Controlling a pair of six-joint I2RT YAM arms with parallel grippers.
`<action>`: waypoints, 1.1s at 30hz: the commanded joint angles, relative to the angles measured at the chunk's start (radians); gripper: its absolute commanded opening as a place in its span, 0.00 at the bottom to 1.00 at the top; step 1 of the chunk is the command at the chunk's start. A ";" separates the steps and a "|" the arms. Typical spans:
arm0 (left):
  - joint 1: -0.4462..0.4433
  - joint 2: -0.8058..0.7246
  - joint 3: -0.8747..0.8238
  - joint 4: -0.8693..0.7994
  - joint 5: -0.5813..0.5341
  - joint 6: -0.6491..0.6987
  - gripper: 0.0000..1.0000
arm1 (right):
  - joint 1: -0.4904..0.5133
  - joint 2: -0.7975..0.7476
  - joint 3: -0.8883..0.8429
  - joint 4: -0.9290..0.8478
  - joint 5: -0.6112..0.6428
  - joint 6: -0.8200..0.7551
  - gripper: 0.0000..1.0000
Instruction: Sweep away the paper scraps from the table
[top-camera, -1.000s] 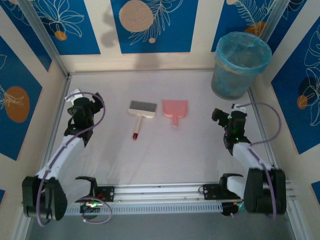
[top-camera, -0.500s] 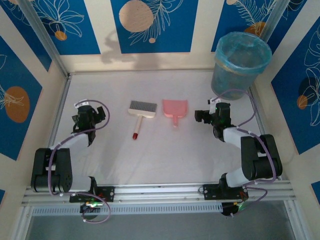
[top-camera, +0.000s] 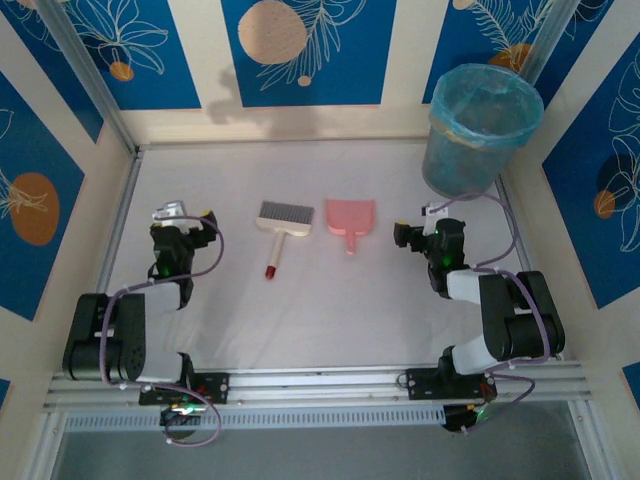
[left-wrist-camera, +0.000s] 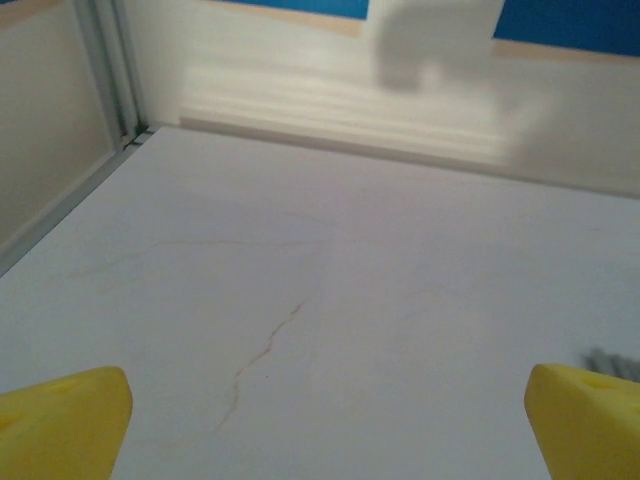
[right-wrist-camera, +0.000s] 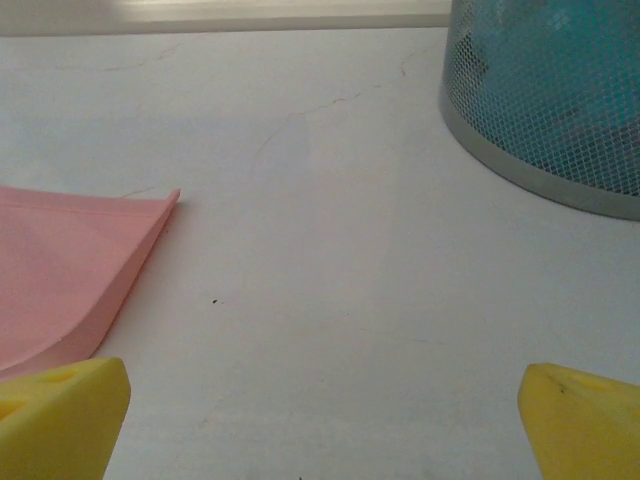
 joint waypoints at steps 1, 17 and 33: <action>0.012 0.052 -0.022 0.171 0.070 -0.005 1.00 | -0.007 0.005 -0.032 0.122 0.012 0.017 0.99; -0.012 0.181 -0.020 0.318 0.155 0.061 1.00 | 0.009 0.051 -0.056 0.204 0.014 -0.002 0.99; -0.010 0.205 0.014 0.275 0.156 0.053 1.00 | -0.001 0.054 -0.041 0.180 -0.005 0.000 0.99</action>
